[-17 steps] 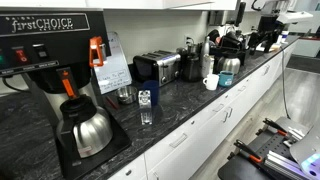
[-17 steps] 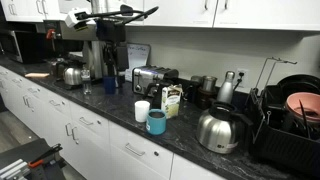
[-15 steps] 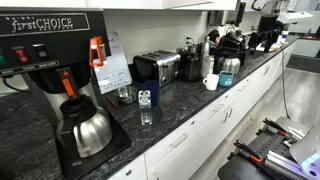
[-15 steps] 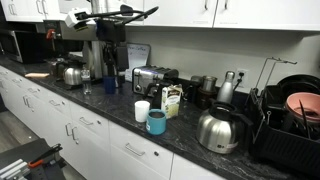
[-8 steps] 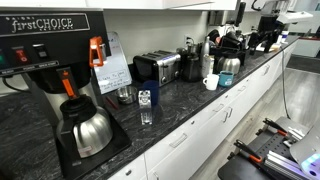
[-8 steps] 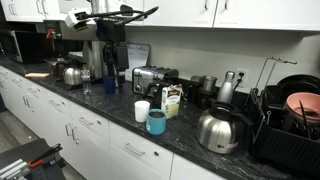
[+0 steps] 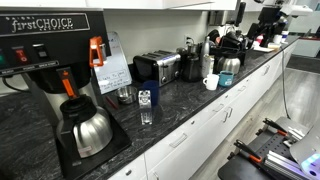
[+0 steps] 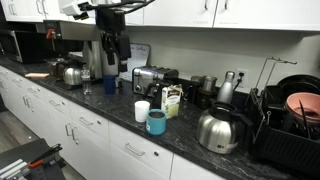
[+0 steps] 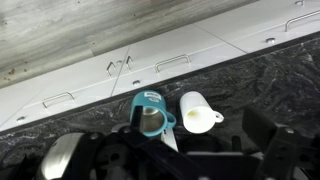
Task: Close the right door of the cabinet
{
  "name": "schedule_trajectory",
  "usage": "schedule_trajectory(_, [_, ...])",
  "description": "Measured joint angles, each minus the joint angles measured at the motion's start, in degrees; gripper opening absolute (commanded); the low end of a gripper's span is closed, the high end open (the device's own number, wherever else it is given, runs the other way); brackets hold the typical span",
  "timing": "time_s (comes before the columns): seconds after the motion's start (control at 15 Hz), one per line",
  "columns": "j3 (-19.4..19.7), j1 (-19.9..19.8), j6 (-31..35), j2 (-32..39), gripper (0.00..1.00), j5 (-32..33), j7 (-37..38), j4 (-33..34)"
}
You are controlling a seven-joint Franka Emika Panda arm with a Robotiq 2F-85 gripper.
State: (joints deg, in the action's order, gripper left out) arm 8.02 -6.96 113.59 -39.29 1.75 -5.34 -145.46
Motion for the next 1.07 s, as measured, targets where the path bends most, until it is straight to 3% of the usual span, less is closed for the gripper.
schedule_trajectory(0.4, [6.2,4.6,-4.0,-6.4,1.0,-8.8,-10.1,2.4])
schedule_trajectory(0.8, [6.5,5.3,-3.9,-6.2,1.0,-9.0,-10.2,2.4])
schedule_trajectory(1.07, [6.1,7.9,0.1,-7.6,1.0,-17.0,-10.2,3.6])
